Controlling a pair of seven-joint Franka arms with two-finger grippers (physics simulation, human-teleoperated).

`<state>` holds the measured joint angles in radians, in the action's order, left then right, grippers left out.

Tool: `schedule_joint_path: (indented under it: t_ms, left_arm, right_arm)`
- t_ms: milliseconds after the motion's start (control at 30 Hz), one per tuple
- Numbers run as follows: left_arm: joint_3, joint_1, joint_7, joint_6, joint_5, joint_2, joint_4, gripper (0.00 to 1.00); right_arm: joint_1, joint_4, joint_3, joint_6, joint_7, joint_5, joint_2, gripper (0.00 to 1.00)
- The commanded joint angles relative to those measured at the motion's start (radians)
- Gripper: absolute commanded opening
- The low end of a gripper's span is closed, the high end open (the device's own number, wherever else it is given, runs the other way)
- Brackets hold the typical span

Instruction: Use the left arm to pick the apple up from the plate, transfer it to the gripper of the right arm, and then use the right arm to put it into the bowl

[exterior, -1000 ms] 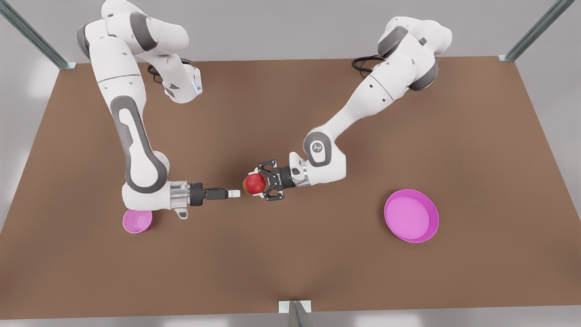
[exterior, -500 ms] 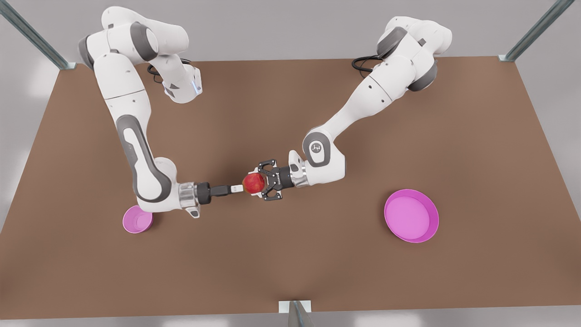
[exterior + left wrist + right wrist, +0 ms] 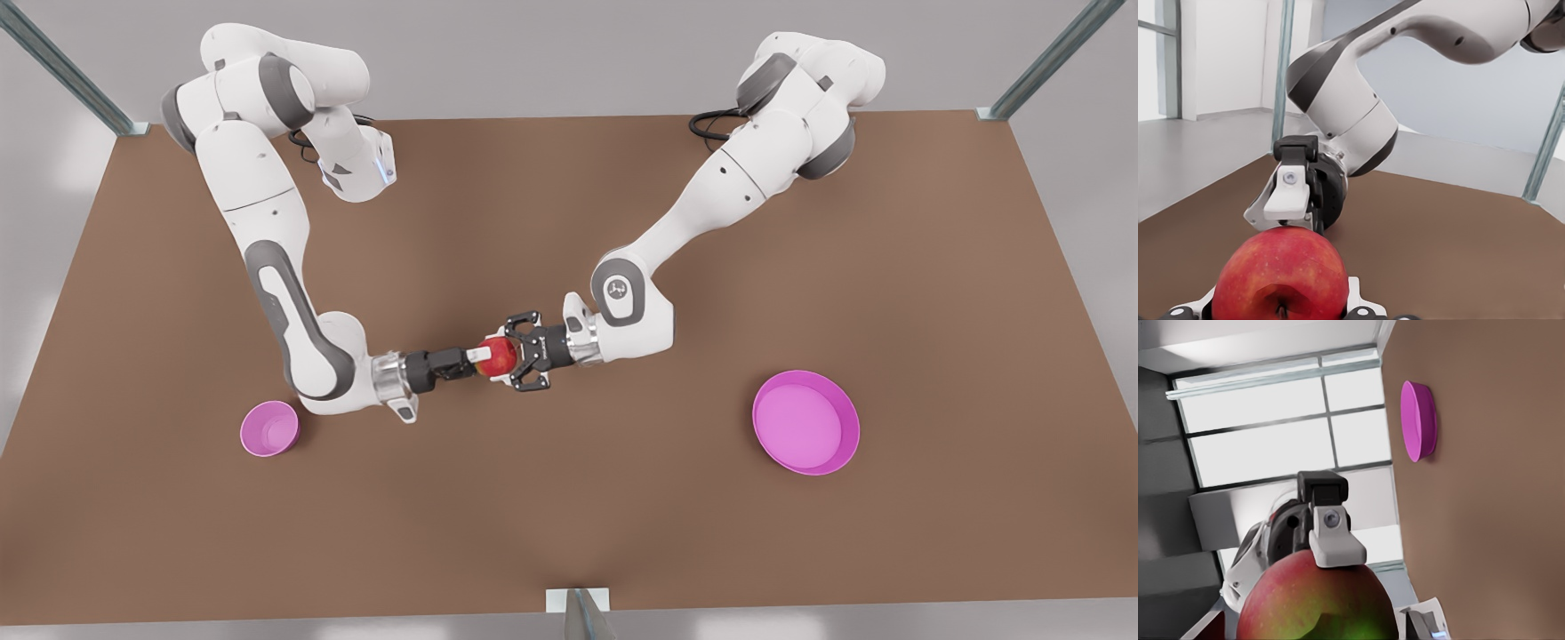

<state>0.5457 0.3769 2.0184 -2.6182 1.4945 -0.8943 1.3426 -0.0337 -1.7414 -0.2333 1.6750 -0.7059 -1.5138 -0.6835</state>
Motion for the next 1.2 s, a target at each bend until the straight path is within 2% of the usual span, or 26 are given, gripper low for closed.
schedule_joint_path:
  t_ms: [0, 100, 233, 300, 467, 633, 1000, 1067, 1133, 1167]
  left_arm:
    - [0.000, 0.000, 0.057, 0.003, -0.002, 0.001, 0.000, 0.81]
    - [-0.001, 0.000, 0.057, 0.003, -0.002, 0.001, 0.000, 0.81]
    - [-0.001, 0.000, 0.057, 0.003, -0.002, 0.001, 0.000, 0.81]
    - [-0.001, 0.000, 0.062, 0.003, -0.002, 0.001, 0.000, 0.81]
    - [-0.001, 0.000, 0.065, 0.003, -0.002, -0.002, 0.000, 0.83]
    - [-0.001, 0.002, 0.063, 0.003, -0.002, -0.003, -0.002, 0.99]
    - [-0.004, -0.004, 0.094, 0.004, -0.013, -0.012, 0.024, 0.99]
    - [-0.009, -0.030, 0.115, 0.004, -0.017, -0.011, 0.067, 0.99]
    - [-0.003, -0.119, 0.171, 0.023, -0.019, 0.026, 0.187, 0.99]
    - [-0.004, -0.185, 0.172, 0.062, -0.020, 0.086, 0.283, 0.99]
  right_arm:
    - [0.005, 0.000, -0.012, -0.009, -0.202, -0.005, 0.001, 1.00]
    - [0.005, -0.003, -0.021, -0.009, -0.211, -0.006, 0.004, 1.00]
    - [0.002, -0.003, -0.021, -0.003, -0.219, -0.006, 0.002, 0.81]
    - [0.000, -0.003, -0.021, -0.001, -0.221, -0.006, 0.002, 0.79]
    - [-0.002, 0.000, -0.021, 0.000, -0.219, -0.008, 0.002, 0.79]
    - [0.002, 0.000, -0.021, 0.000, -0.219, -0.008, 0.005, 0.79]
    - [0.003, 0.000, -0.021, -0.001, -0.219, -0.008, 0.005, 0.79]
    - [0.005, 0.000, -0.020, -0.003, -0.219, -0.006, 0.005, 0.79]
    - [0.008, 0.000, -0.020, -0.004, -0.219, -0.006, 0.005, 0.79]
    - [0.008, 0.000, -0.020, -0.004, -0.219, -0.006, 0.004, 0.79]
